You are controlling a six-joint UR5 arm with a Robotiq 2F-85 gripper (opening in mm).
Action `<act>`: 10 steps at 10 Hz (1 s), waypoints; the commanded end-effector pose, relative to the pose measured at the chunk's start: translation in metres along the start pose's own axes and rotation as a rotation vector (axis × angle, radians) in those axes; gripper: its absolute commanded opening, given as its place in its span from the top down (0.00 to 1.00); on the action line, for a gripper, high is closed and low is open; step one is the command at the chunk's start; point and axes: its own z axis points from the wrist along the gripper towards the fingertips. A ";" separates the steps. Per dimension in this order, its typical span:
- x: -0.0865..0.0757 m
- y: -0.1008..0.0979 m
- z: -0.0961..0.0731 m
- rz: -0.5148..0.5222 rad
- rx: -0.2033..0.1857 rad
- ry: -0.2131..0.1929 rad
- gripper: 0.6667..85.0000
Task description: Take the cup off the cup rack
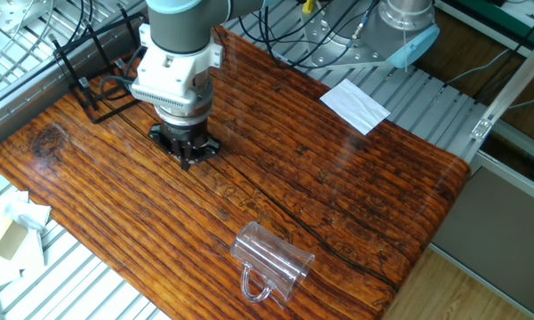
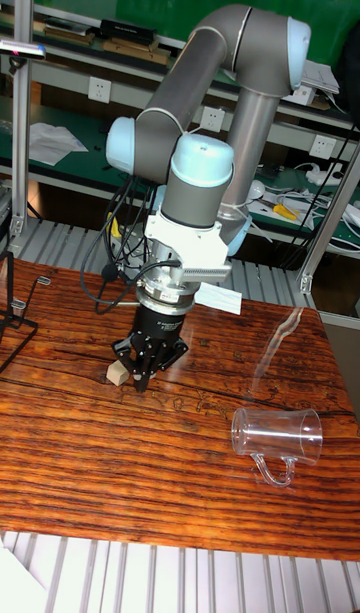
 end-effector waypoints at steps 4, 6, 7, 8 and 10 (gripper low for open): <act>0.002 -0.019 -0.002 -0.018 0.068 0.008 0.99; -0.008 -0.002 -0.001 -0.016 0.003 -0.029 0.99; -0.013 -0.001 -0.001 -0.046 -0.002 -0.052 0.99; -0.019 0.002 -0.002 -0.069 -0.012 -0.076 0.99; -0.035 0.000 -0.003 -0.113 0.001 -0.138 0.99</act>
